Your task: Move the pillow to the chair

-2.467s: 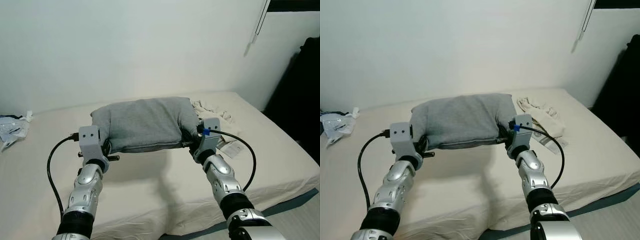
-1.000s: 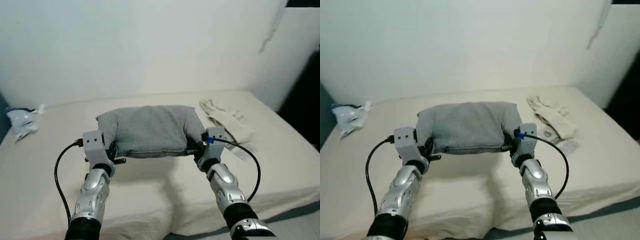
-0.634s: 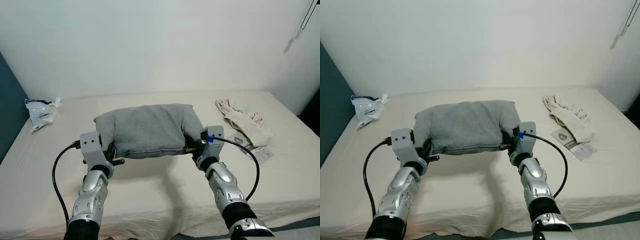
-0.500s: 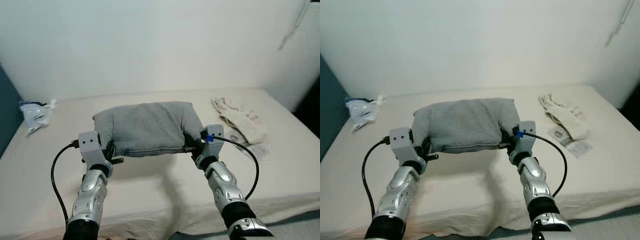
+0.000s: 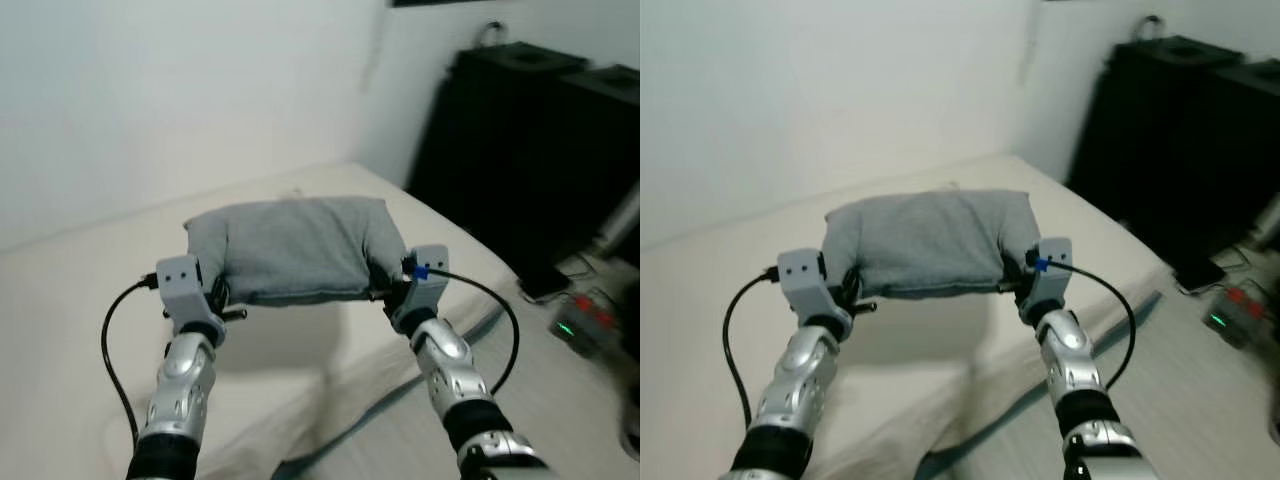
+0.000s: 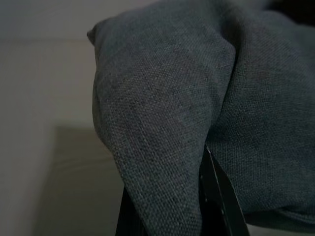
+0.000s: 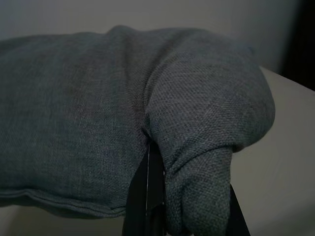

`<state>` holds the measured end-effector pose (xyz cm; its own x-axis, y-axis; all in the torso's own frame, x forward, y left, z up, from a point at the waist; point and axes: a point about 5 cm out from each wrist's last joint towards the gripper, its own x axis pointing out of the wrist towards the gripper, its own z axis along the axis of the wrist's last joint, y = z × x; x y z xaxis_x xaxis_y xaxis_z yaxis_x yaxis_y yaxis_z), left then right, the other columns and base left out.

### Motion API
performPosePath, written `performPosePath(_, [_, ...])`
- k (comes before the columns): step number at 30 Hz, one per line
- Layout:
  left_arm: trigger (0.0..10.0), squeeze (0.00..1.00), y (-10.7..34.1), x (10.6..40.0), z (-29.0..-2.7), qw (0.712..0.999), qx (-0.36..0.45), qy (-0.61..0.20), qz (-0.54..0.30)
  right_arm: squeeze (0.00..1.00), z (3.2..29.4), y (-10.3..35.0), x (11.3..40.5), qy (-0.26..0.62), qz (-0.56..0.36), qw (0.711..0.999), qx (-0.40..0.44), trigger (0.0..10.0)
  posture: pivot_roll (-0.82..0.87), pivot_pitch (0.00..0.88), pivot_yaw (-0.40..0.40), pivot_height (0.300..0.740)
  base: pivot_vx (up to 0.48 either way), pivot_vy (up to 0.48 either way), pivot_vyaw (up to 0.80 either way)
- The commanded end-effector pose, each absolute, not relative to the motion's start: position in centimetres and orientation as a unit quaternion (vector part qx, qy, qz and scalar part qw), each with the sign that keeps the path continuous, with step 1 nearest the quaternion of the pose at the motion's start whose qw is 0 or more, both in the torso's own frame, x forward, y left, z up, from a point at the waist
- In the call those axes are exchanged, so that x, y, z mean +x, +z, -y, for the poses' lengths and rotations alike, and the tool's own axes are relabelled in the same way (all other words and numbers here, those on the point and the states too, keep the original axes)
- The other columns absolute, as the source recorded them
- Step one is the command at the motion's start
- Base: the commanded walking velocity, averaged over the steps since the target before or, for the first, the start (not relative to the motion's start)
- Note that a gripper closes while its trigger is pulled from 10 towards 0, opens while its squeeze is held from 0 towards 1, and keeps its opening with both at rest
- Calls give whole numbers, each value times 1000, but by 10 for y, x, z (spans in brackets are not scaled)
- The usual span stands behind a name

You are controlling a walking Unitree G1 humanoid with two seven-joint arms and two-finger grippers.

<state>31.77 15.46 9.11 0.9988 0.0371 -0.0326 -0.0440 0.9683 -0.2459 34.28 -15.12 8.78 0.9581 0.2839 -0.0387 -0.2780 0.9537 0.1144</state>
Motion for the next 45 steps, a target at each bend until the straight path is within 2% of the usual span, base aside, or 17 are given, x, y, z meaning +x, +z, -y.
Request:
performPosePath(1, [10000,0,99,320,-153,994,-111,17,6,0,141,94,346,172,-20,984,44,10000,0,33,-60,740,0,0,-800])
performPosePath(45, [10000,0,86,310,-162,995,-85,45,-14,0,143,92,347,189,-38,981,29,10000,-1,52,-86,740,0,0,-800])
